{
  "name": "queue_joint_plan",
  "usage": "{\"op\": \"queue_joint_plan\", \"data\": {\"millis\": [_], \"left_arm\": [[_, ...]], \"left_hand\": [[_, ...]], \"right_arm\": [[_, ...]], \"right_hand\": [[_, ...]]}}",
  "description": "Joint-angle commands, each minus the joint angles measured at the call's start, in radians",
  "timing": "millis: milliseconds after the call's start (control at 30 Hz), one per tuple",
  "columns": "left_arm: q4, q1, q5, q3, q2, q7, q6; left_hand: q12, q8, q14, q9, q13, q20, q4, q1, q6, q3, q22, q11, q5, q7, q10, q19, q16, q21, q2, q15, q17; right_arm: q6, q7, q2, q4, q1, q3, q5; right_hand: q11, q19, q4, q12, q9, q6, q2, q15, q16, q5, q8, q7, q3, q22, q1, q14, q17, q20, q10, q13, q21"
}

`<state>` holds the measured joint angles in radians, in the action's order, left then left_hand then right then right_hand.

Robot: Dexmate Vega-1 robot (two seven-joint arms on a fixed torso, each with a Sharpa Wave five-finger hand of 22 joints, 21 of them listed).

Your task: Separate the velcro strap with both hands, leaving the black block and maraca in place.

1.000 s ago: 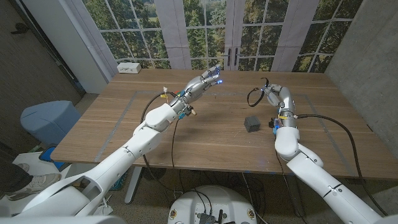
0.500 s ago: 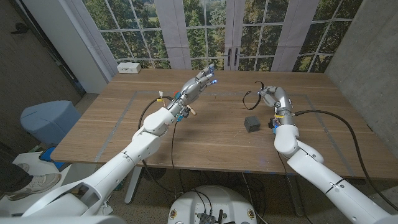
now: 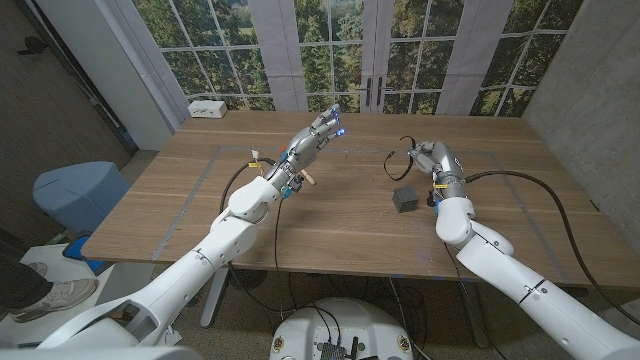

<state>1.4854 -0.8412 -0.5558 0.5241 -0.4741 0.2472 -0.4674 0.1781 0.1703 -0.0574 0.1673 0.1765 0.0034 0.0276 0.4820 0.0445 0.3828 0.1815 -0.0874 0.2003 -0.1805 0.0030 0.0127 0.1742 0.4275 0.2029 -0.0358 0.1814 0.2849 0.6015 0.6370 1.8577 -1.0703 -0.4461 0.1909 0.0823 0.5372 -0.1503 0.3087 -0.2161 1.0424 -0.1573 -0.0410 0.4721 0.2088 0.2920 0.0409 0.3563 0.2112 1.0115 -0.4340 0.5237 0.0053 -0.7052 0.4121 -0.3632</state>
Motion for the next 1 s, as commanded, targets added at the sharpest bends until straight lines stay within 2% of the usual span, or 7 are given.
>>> {"op": "queue_joint_plan", "data": {"millis": [33, 333, 467, 533, 600, 767, 1000], "left_arm": [[-0.005, -0.002, -0.009, -0.004, -0.002, 0.006, -0.003], [-0.019, 0.01, -0.014, -0.004, 0.0, 0.019, -0.001], [-0.025, 0.015, -0.015, -0.004, 0.0, 0.024, 0.0], [-0.028, 0.017, -0.016, -0.005, 0.002, 0.025, -0.001], [-0.031, 0.02, -0.018, -0.005, 0.002, 0.029, -0.001], [-0.039, 0.024, -0.022, -0.005, 0.004, 0.034, 0.001], [-0.049, 0.027, -0.027, -0.005, 0.008, 0.039, 0.001]], "left_hand": [[0.005, 0.005, -0.007, 0.003, 0.0, 0.003, 0.0, -0.009, -0.001, 0.014, 0.0, -0.004, 0.004, -0.001, -0.009, -0.004, 0.004, -0.001, -0.001, -0.044, -0.002], [0.006, 0.006, -0.009, 0.003, -0.001, 0.004, -0.003, -0.011, 0.001, 0.023, -0.001, -0.003, 0.005, -0.004, -0.01, -0.004, 0.004, -0.005, -0.007, -0.043, -0.005], [0.007, 0.006, -0.009, 0.003, -0.001, 0.004, -0.004, -0.012, 0.002, 0.025, -0.001, -0.002, 0.005, -0.004, -0.01, -0.004, 0.003, -0.005, -0.009, -0.043, -0.005], [0.007, 0.007, -0.01, 0.003, -0.001, 0.004, -0.004, -0.012, 0.002, 0.026, -0.001, -0.002, 0.005, -0.005, -0.01, -0.003, 0.003, -0.006, -0.01, -0.044, -0.006], [0.007, 0.007, -0.01, 0.003, -0.001, 0.005, -0.005, -0.013, 0.004, 0.028, -0.001, -0.003, 0.005, -0.006, -0.01, -0.003, 0.003, -0.007, -0.011, -0.043, -0.006], [0.008, 0.007, -0.01, 0.003, -0.001, 0.005, -0.008, -0.014, 0.004, 0.032, -0.002, -0.003, 0.004, -0.007, -0.011, -0.004, 0.003, -0.009, -0.013, -0.043, -0.007], [0.008, 0.007, -0.011, 0.003, -0.002, 0.005, -0.01, -0.015, 0.004, 0.036, -0.002, -0.001, 0.004, -0.006, -0.012, -0.003, 0.003, -0.01, -0.014, -0.043, -0.008]], "right_arm": [[0.14, -0.086, 0.031, 0.016, 0.061, -0.066, 0.016], [0.214, -0.14, 0.042, 0.03, 0.095, -0.09, -0.011], [0.229, -0.142, 0.042, 0.028, 0.104, -0.097, -0.021], [0.233, -0.148, 0.044, 0.028, 0.11, -0.1, -0.027], [0.234, -0.152, 0.045, 0.027, 0.114, -0.102, -0.034], [0.215, -0.162, 0.053, 0.022, 0.119, -0.101, -0.058], [0.145, -0.165, 0.06, -0.001, 0.117, -0.089, -0.096]], "right_hand": [[-0.01, -0.003, 0.001, -0.009, -0.004, -0.016, 0.004, -0.09, -0.003, -0.001, -0.007, -0.003, -0.005, 0.001, 0.004, 0.0, 0.001, -0.003, 0.019, 0.0, -0.008], [-0.033, -0.027, 0.003, -0.038, -0.004, -0.103, 0.017, -0.062, -0.014, 0.0, -0.048, -0.006, -0.024, -0.001, -0.017, 0.037, 0.009, 0.012, 0.069, -0.009, -0.01], [-0.041, -0.042, -0.001, -0.061, -0.002, -0.212, 0.022, -0.051, -0.024, 0.003, -0.092, -0.025, -0.036, -0.003, -0.02, 0.066, 0.01, 0.019, 0.113, -0.015, -0.012], [-0.043, -0.047, -0.001, -0.069, -0.002, -0.24, 0.024, -0.046, -0.027, 0.004, -0.1, -0.031, -0.041, -0.004, -0.023, 0.076, 0.01, 0.021, 0.132, -0.017, -0.012], [-0.046, -0.057, -0.002, -0.087, 0.0, -0.315, 0.027, -0.038, -0.034, 0.006, -0.114, -0.039, -0.05, -0.006, -0.025, 0.094, 0.011, 0.022, 0.178, -0.02, -0.014], [-0.063, -0.085, 0.01, -0.109, 0.004, -0.45, 0.047, -0.015, -0.057, 0.0, -0.12, -0.041, -0.082, -0.011, -0.063, 0.139, 0.006, 0.039, 0.257, -0.027, -0.01], [-0.067, -0.126, 0.03, -0.117, 0.009, -0.556, 0.046, 0.008, -0.088, -0.006, -0.119, -0.039, -0.11, -0.015, -0.122, 0.189, -0.001, 0.053, 0.327, -0.035, 0.005]]}}
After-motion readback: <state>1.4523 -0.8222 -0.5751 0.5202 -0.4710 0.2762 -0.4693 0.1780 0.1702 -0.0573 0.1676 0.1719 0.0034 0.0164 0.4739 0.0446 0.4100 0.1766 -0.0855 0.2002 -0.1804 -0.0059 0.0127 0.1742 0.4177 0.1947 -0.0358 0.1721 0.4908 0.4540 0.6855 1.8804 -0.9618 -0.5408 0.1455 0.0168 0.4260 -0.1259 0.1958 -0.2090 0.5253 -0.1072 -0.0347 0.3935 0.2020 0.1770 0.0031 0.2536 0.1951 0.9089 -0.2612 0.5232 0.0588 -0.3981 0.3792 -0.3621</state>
